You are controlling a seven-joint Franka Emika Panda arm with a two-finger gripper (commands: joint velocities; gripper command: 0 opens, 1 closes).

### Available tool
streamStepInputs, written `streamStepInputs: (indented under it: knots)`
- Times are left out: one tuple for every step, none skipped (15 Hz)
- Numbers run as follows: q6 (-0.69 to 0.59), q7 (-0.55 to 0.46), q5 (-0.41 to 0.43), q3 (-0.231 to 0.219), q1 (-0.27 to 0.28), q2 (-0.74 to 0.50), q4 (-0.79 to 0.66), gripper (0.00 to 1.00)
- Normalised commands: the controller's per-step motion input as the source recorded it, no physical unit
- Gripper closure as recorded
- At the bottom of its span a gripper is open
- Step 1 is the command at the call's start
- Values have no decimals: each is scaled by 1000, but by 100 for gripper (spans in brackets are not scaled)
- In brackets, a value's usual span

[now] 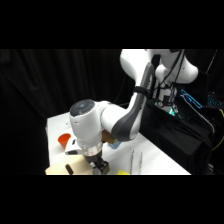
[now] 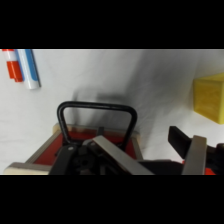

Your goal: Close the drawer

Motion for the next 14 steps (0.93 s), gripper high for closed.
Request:
streamStepInputs:
  knots:
    - [-319, 182, -177, -96, 147, -398, -219, 0]
    - [-325, 194, -181, -96, 146, -443, -257, 0]
    - [-335, 187, -169, -81, 129, -467, -274, 0]
    - [-347, 175, -162, -69, 110, -489, -283, 0]
    - [-345, 164, -158, -62, 92, -480, -273, 0]
    - [-331, 136, -139, -46, 58, -477, -271, 0]
    - [-299, 108, -117, -29, 27, -456, -262, 0]
    - [-279, 83, -96, -18, -4, -444, -255, 0]
    - [-254, 76, -80, -10, -23, -422, -243, 0]
    - [-230, 66, -60, -2, -43, -393, -225, 0]
    - [-214, 51, -33, 8, -63, -362, -201, 0]
    - [-191, 58, -38, 6, -62, -326, -179, 0]
    - [-185, 52, -24, 10, -68, -293, -152, 0]
    - [-179, 30, 4, 22, -77, -262, -126, 0]
